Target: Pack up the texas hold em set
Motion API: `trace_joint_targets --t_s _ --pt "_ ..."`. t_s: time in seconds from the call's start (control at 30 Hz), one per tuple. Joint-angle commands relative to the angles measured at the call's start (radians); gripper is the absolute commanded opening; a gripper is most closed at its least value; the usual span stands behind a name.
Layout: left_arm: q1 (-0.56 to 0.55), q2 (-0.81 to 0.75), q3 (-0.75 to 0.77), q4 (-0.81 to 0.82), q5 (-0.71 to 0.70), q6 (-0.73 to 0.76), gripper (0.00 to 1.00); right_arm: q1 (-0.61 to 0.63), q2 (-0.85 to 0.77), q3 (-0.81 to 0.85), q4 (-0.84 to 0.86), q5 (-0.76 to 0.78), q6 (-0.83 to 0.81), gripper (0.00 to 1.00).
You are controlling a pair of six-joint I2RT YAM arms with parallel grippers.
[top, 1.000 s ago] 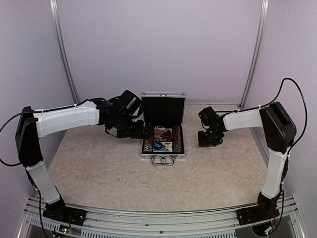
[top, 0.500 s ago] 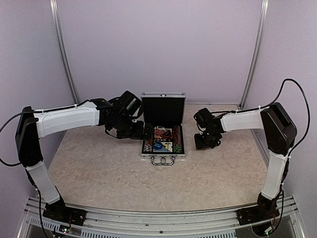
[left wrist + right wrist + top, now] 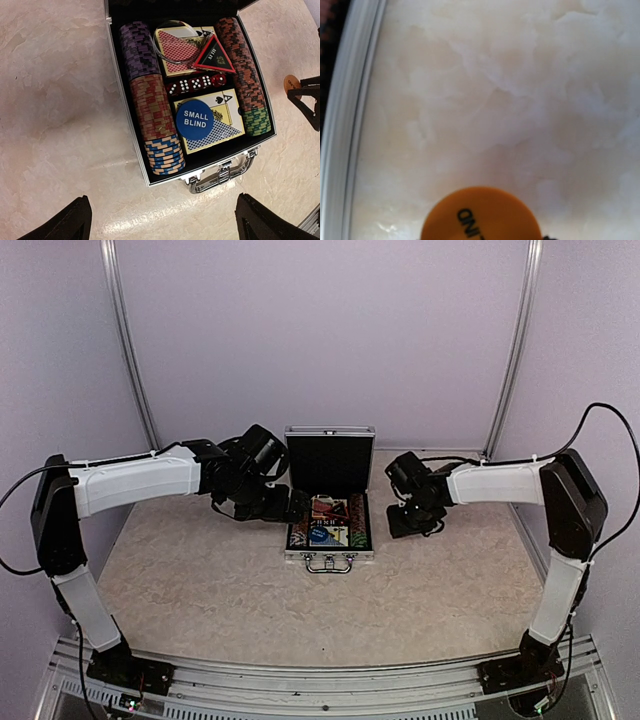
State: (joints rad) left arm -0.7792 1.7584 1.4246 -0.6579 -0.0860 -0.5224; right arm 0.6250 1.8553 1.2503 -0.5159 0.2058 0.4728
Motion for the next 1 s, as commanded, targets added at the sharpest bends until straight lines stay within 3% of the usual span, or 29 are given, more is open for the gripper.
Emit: trace_joint_targets --t_s 0.0,0.4,0.97 --pt "0.006 -0.034 -0.015 0.018 0.005 0.007 0.99 0.027 -0.043 0.008 -0.009 0.014 0.012 0.47" --pt "0.008 -0.041 -0.026 0.022 0.001 0.005 0.99 0.155 -0.096 0.127 -0.078 0.04 0.0 0.48" --pt "0.019 -0.087 -0.056 0.012 -0.013 -0.001 0.99 0.275 0.125 0.327 -0.06 0.038 -0.019 0.49"
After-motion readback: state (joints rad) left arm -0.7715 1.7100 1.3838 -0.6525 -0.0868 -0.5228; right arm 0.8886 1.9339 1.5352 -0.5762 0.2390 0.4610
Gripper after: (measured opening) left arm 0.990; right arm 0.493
